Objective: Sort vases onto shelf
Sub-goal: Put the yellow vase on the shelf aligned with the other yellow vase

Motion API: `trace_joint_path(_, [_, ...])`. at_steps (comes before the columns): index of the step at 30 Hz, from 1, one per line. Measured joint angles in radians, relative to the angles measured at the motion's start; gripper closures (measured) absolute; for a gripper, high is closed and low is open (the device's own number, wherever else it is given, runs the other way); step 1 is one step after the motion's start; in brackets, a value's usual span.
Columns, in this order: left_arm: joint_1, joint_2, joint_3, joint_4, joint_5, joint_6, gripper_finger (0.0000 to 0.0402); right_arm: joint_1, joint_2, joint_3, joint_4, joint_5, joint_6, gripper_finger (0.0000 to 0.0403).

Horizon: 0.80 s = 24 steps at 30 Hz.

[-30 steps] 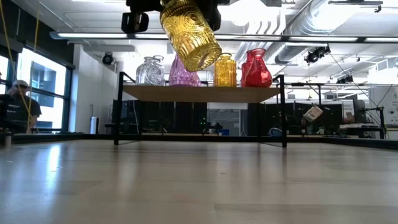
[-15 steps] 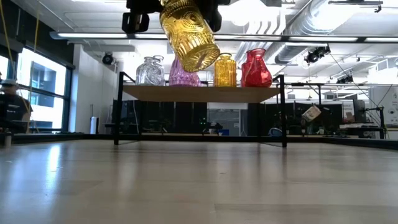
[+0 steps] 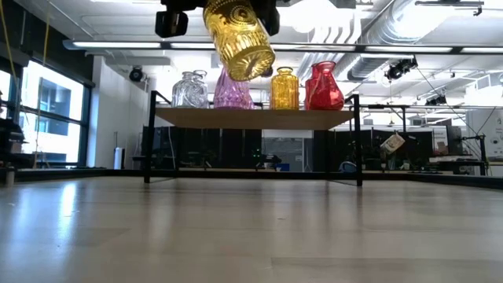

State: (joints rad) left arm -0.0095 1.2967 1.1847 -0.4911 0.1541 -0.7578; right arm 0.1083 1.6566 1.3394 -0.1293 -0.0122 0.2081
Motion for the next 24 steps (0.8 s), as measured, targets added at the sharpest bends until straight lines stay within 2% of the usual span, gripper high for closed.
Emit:
trace_joint_path(10, [0.018,-0.011,0.000,0.010,0.003,-0.001,0.0331,-0.020,-0.005,-0.001,-0.006,-0.016,-0.006,0.0275])
trace_joint_path(24, [0.019,-0.011,0.002,-0.033,0.013,-0.041,0.0332,-0.024,0.000,-0.002,-0.031,-0.024,0.105,0.0275])
